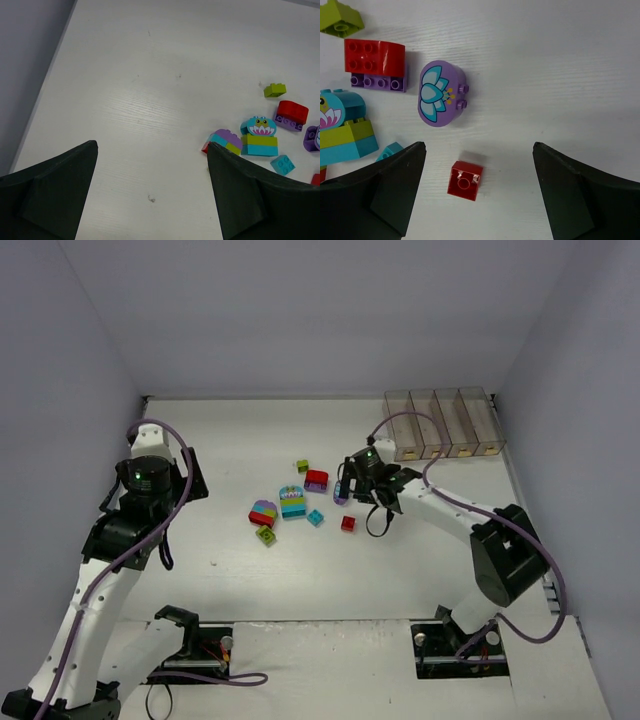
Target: Sort the legos into containers by color
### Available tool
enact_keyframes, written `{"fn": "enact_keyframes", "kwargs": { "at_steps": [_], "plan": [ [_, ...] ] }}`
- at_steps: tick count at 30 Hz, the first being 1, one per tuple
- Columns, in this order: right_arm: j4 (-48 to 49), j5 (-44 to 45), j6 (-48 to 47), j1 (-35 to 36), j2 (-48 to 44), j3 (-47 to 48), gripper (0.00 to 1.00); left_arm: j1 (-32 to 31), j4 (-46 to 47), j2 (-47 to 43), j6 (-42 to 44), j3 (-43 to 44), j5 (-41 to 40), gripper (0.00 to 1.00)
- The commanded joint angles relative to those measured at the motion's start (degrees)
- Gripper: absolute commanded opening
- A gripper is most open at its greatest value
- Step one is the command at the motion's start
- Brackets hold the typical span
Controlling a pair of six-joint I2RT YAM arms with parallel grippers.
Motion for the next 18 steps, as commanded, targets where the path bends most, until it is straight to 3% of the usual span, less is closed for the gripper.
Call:
{"fn": "enact_keyframes", "kwargs": {
  "at_steps": [1, 11, 14, 18],
  "plan": [
    [-0.96, 6.02, 5.68, 3.48, 3.35, 4.44, 0.85, 0.17, -0.36, -0.35, -1.07, 0.92, -0.21, 0.84],
    [-6.68, 9.63, 13.33, 8.49, 11.36, 5.59, 0.87, 0.26, -2.30, -1.93, -1.77, -0.58, -0.13, 0.84],
    [-7.20, 9.37, 14.21, 8.76, 12.15, 4.89, 0.81, 0.17, -2.13, -1.85, -2.21, -1.28, 0.22, 0.84],
    [-7.21, 9.02, 13.95, 9.20, 12.16, 4.27, 0.57, 0.17, -1.60, -1.50, -2.38, -1.37, 0.57, 0.84]
  ]
}}
